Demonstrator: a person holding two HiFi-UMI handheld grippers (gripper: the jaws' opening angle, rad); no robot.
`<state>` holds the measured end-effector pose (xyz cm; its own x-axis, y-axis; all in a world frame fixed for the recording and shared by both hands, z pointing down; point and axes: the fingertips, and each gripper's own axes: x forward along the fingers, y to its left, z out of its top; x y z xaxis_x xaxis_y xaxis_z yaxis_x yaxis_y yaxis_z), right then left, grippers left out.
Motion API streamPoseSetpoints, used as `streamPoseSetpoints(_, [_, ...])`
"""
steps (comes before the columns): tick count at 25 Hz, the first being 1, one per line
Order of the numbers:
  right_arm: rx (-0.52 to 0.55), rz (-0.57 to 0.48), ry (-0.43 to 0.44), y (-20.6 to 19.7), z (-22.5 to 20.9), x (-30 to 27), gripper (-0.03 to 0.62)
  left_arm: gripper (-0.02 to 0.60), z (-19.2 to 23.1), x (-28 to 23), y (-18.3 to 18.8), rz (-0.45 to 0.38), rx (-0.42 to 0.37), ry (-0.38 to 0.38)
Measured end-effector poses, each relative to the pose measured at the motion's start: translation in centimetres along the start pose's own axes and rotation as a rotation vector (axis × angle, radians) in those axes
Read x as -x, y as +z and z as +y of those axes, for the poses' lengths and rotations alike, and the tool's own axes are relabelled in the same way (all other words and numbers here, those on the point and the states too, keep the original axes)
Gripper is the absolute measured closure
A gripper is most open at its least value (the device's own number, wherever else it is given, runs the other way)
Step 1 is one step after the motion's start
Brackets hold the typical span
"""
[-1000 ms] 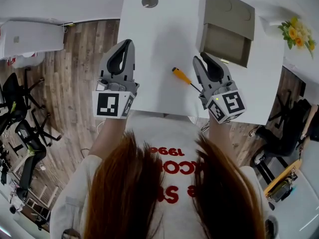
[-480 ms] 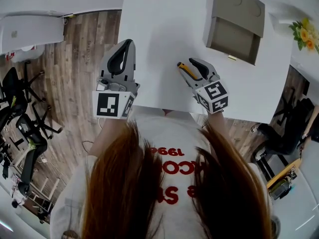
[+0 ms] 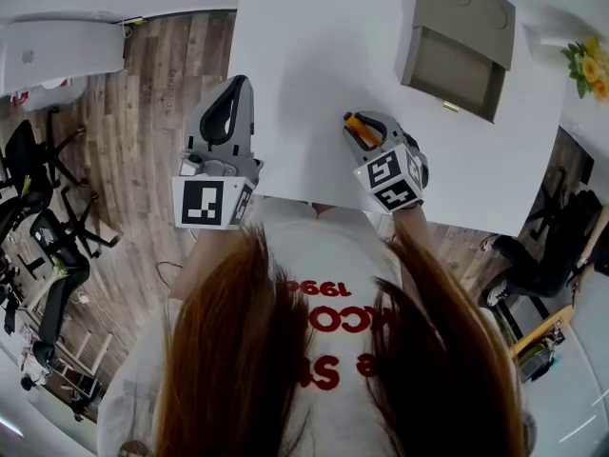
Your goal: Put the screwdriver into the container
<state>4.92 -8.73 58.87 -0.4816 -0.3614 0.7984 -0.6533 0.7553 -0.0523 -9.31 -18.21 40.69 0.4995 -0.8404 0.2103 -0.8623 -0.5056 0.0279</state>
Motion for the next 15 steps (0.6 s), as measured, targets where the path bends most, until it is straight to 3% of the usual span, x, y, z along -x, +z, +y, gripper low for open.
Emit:
streamPoseSetpoints(7, [-0.096, -0.109, -0.002, 1.7, -0.7, 1.6, 0.474, 0.574, 0.4, 0.3, 1.1, -0.034, -0.016, 0.009])
streamPoseSetpoints(15, [-0.173, -0.395, -0.056, 7.4, -3.0, 6.7, 0.479, 0.574, 0.5, 0.3, 4.3, -0.102, -0.043, 0.017])
